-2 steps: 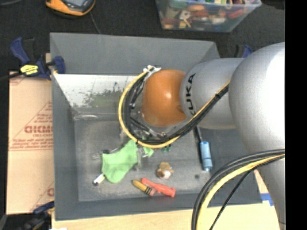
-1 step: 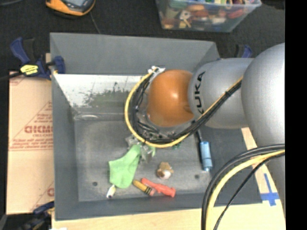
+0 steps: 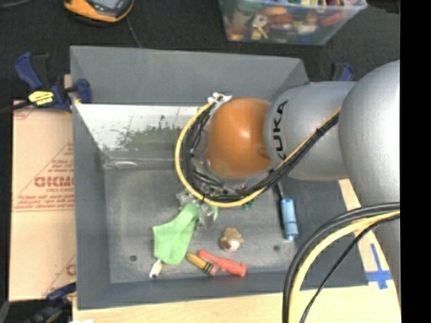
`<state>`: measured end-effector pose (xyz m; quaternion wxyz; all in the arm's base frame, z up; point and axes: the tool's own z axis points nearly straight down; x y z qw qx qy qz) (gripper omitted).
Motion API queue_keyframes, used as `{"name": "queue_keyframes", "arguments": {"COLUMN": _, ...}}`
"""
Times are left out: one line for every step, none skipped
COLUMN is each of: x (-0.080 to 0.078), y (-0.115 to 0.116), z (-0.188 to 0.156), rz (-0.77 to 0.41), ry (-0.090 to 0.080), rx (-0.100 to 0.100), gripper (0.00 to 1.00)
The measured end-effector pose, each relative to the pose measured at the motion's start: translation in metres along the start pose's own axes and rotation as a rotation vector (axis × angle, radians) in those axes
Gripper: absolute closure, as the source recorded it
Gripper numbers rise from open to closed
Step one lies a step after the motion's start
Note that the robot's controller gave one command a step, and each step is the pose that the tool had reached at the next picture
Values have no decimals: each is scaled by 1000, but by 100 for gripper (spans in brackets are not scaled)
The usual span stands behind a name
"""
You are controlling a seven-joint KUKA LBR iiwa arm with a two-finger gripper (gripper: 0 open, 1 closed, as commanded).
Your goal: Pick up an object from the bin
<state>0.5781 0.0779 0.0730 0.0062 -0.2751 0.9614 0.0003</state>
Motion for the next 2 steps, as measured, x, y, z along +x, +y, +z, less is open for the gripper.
{"name": "queue_keyframes", "arguments": {"x": 1, "y": 0, "z": -17, "rz": 3, "ry": 0, "rx": 0, "gripper": 100}}
{"name": "queue_keyframes", "arguments": {"x": 0, "y": -1, "z": -34, "rz": 7, "ry": -3, "rx": 2, "gripper": 100}}
